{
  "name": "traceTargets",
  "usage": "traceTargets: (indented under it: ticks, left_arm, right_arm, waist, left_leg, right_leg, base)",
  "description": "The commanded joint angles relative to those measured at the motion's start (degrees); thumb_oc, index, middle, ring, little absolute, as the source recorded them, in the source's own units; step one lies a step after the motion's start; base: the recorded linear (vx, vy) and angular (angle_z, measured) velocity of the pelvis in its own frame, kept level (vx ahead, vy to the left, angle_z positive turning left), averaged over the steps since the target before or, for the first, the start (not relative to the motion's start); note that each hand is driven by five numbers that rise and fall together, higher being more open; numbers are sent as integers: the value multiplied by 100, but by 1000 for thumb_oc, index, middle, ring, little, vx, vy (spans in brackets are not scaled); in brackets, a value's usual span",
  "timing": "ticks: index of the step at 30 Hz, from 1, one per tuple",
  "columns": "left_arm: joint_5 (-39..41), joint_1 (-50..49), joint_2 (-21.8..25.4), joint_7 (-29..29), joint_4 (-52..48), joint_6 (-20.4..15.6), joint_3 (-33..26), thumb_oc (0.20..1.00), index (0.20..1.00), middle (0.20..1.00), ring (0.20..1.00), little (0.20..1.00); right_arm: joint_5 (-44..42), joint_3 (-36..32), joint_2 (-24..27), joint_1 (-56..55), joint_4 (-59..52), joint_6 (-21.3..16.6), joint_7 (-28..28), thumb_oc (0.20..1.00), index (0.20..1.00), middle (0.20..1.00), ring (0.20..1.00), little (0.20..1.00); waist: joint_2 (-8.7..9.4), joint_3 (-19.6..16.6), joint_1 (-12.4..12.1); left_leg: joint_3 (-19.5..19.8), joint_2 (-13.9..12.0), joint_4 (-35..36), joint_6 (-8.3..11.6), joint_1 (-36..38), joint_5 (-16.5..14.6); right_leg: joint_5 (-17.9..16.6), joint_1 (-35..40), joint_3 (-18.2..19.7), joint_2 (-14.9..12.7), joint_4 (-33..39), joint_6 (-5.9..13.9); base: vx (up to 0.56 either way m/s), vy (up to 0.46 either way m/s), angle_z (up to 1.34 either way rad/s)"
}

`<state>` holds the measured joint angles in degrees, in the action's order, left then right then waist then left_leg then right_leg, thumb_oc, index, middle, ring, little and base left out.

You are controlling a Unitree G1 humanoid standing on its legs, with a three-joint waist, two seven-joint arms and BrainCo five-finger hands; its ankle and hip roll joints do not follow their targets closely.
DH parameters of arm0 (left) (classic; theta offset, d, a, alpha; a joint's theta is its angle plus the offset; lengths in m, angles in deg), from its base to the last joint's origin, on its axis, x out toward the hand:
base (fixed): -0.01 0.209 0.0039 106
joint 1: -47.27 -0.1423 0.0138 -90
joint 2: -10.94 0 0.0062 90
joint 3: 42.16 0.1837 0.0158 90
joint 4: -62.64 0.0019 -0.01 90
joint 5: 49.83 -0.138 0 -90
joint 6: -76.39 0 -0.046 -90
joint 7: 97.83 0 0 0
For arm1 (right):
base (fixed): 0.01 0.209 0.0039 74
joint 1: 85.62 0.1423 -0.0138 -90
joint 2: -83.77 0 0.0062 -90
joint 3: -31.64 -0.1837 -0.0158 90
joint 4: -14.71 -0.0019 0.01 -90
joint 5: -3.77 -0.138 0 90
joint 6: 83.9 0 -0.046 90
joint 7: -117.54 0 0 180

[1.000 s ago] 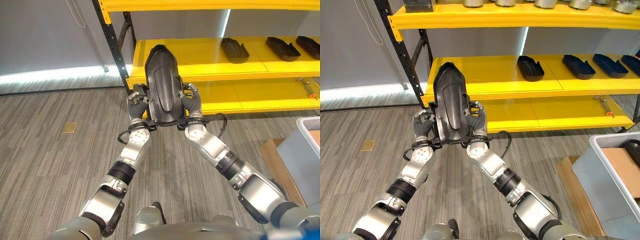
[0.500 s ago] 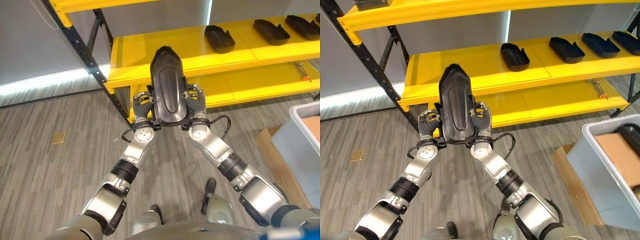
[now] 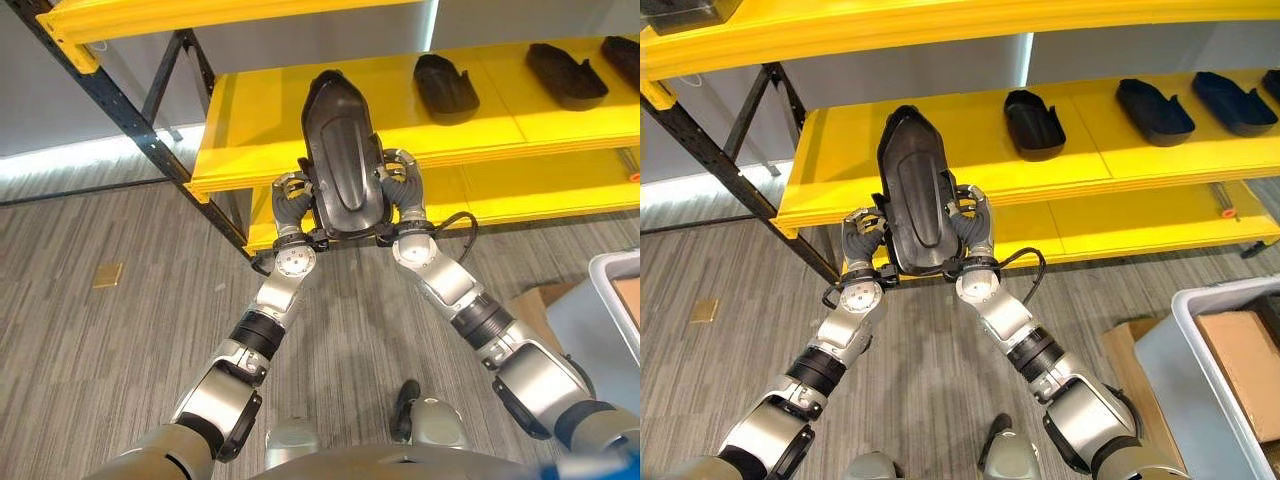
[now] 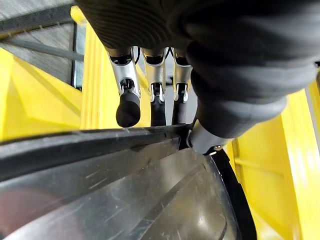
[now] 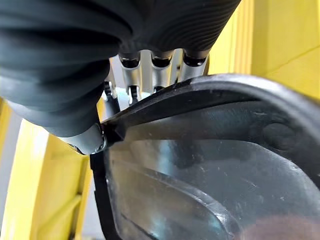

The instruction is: Move parts from the plastic box to the shelf.

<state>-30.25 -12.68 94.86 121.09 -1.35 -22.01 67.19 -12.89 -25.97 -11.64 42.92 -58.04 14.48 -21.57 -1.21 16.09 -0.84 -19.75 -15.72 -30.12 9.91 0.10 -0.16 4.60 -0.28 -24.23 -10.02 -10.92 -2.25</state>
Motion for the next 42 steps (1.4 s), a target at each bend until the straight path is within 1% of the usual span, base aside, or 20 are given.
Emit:
traceTargets:
  ticks: [1, 3, 7, 8, 9, 10, 12, 15, 21, 24, 27, 28, 30, 32, 33, 34, 36, 39, 40, 42]
  left_arm:
    - [-100, 226, -47, -250, -220, -477, 467, 200, 200, 200, 200, 200]
    - [-104, 134, -87, -37, -232, -539, 435, 200, 200, 200, 200, 200]
    - [-72, 6, -98, 94, -315, -453, 371, 200, 200, 200, 200, 200]
    - [-22, -55, -103, 33, -338, -410, 349, 200, 200, 200, 200, 200]
    - [-19, -65, -106, 19, -335, -403, 345, 200, 200, 200, 200, 200]
    - [-11, -87, -147, -111, -167, -463, 348, 200, 200, 200, 200, 200]
    - [38, -86, -126, -200, -60, -504, 353, 200, 200, 200, 200, 200]
    - [-29, 11, -93, -440, 64, -435, 442, 200, 200, 200, 200, 200]
    - [35, 352, -98, -532, 256, -552, 661, 200, 200, 200, 200, 200]
    - [78, 404, -110, -532, 246, -570, 666, 200, 200, 200, 200, 200]
    - [77, 430, -117, -527, 191, -537, 651, 200, 200, 200, 200, 200]
    - [25, 469, -64, -510, 119, -462, 622, 200, 200, 200, 200, 200]
    - [-34, 450, -31, -524, 11, -342, 603, 200, 200, 200, 200, 200]
    - [-92, 330, 1, -500, -170, -214, 599, 200, 200, 200, 200, 200]
    - [-60, 344, -3, -411, -180, -149, 564, 200, 200, 200, 200, 200]
    - [-63, 459, 27, -265, -166, -110, 598, 200, 200, 200, 200, 200]
    - [-50, 500, 71, -157, -248, -35, 674, 200, 200, 200, 200, 200]
    - [-123, 452, 70, 24, -377, 19, 731, 200, 200, 200, 200, 200]
    - [-78, 444, 75, 82, -431, 59, 740, 200, 200, 200, 200, 200]
    - [-63, 528, 155, 26, -437, -101, 597, 200, 200, 200, 200, 200]
  right_arm:
    - [-4, -44, -594, 887, -273, -587, -305, 200, 200, 200, 200, 200]
    - [12, 64, -644, 903, -316, -533, -370, 200, 200, 200, 200, 200]
    - [-72, 220, -692, 770, -361, -516, -365, 200, 200, 200, 200, 200]
    - [-45, 263, -710, 666, -365, -527, -345, 200, 200, 200, 200, 200]
    - [-26, 273, -713, 641, -366, -532, -344, 200, 200, 200, 200, 200]
    - [-22, 329, -710, 561, -357, -516, -297, 200, 200, 200, 200, 200]
    - [-59, 328, -675, 522, -314, -568, -303, 200, 200, 200, 200, 200]
    - [-93, 306, -661, 369, -275, -768, -53, 200, 200, 200, 200, 200]
    - [112, 280, -681, 367, -262, -926, 195, 200, 200, 200, 200, 200]
    - [68, 236, -650, 386, -289, -942, 174, 200, 200, 200, 200, 200]
    - [137, 172, -609, 441, -352, -917, 144, 200, 200, 200, 200, 200]
    - [205, 178, -677, 511, -424, -816, 183, 200, 200, 200, 200, 200]
    - [133, 209, -725, 543, -446, -796, 273, 200, 200, 200, 200, 200]
    - [92, 193, -718, 481, -437, -862, 206, 200, 200, 200, 200, 200]
    - [65, 169, -722, 476, -412, -889, 47, 200, 200, 200, 200, 200]
    - [133, 125, -792, 506, -396, -908, -123, 200, 200, 200, 200, 200]
    - [260, 73, -880, 512, -427, -899, -188, 200, 200, 200, 200, 200]
    - [216, 69, -761, 471, -638, -836, -341, 200, 200, 200, 200, 200]
    - [175, 36, -722, 464, -713, -786, -386, 200, 200, 200, 200, 200]
    - [279, -58, -678, 916, -807, -465, -456, 200, 200, 200, 200, 200]
  waist:
    - [261, -185, -59]
    - [250, -148, -121]
    - [162, -203, -217]
    - [115, -212, -238]
    - [86, -206, -237]
    - [45, -187, -202]
    - [50, -189, -186]
    - [53, -186, -184]
    - [66, -81, -210]
    - [43, -68, -204]
    - [62, -48, -252]
    - [51, -47, -339]
    - [80, -1, -338]
    - [101, 24, -282]
    - [115, 18, -179]
    - [289, 66, -73]
    - [385, 165, -32]
    - [376, 212, 67]
    - [376, 230, 71]
    - [334, 452, -7]
  left_leg:
    - [-433, 1060, 682, -718, 66, -705]
    - [-366, 952, 1371, -760, -8, -495]
    - [-78, 607, 2298, -607, -145, 194]
    - [149, 254, 2481, -415, -218, 631]
    - [136, 154, 2544, -422, -262, 791]
    - [136, -107, 2591, -351, -305, 1000]
    - [144, -15, 2645, -362, -164, 676]
    - [159, 200, 2375, -569, -130, 251]
    - [483, 728, 2282, -757, -169, -63]
    - [477, 841, 2266, -833, -169, -131]
    - [379, 1000, 2247, -948, -182, -232]
    - [296, 1130, 2255, -1146, -215, -284]
    - [259, 1218, 2269, -1250, -140, -356]
    - [226, 1256, 2334, -1273, 109, -423]
    - [142, 1214, 2367, -1214, 303, -539]
    - [74, 1254, 2279, -1153, 411, -816]
    - [44, 1192, 2084, -1181, 462, -1062]
    - [77, 1026, 2003, -1089, 437, -1008]
    - [16, 975, 1892, -1054, 389, -1002]
    - [-65, 777, 1596, -856, -33, -911]
  right_leg:
    - [-22, 330, 199, 585, 663, 302]
    - [78, 523, 284, 615, 644, 291]
    - [178, 622, 295, 578, 511, 253]
    - [318, 711, 370, 520, 384, 268]
    - [287, 686, 345, 528, 356, 232]
    - [379, 720, 348, 440, 178, 244]
    - [634, 740, 326, 360, -137, 291]
    - [893, 502, 232, 298, -861, 280]
    - [980, 216, 376, 301, -1205, 320]
    - [999, 163, 417, 303, -1296, 342]
    - [1242, 160, 312, 306, -1651, 349]
    - [1148, -275, 162, -28, -2833, 593]
    - [906, -556, 181, -103, -3301, 746]
    - [591, -660, 279, -110, -2996, 806]
    - [251, -691, 345, -279, -1861, 772]
    - [-698, -781, 530, -687, -247, 1028]
    - [-1383, -1042, 872, -966, 74, 1212]
    - [-1107, -857, 1134, -721, 381, 1274]
    - [-997, -778, 1059, -672, 336, 1258]
    - [-594, -837, 835, -499, 62, 1041]
  base:
    - [162, 105, 7]
    - [240, 193, -20]
    - [254, 228, -40]
    - [290, 234, -42]
    - [479, 374, -57]
    - [306, 266, -46]
    - [367, 287, -15]
    - [374, 288, 12]
    - [153, 170, 3]
    - [78, 150, -14]
    - [66, 173, -18]
    - [46, 205, -25]
    - [81, 103, -32]
    - [192, -97, -20]
    - [275, -357, -19]
    - [240, -377, -31]
    - [154, -334, -15]
    - [204, -249, 36]
    - [205, -267, 106]
    - [147, -283, 73]
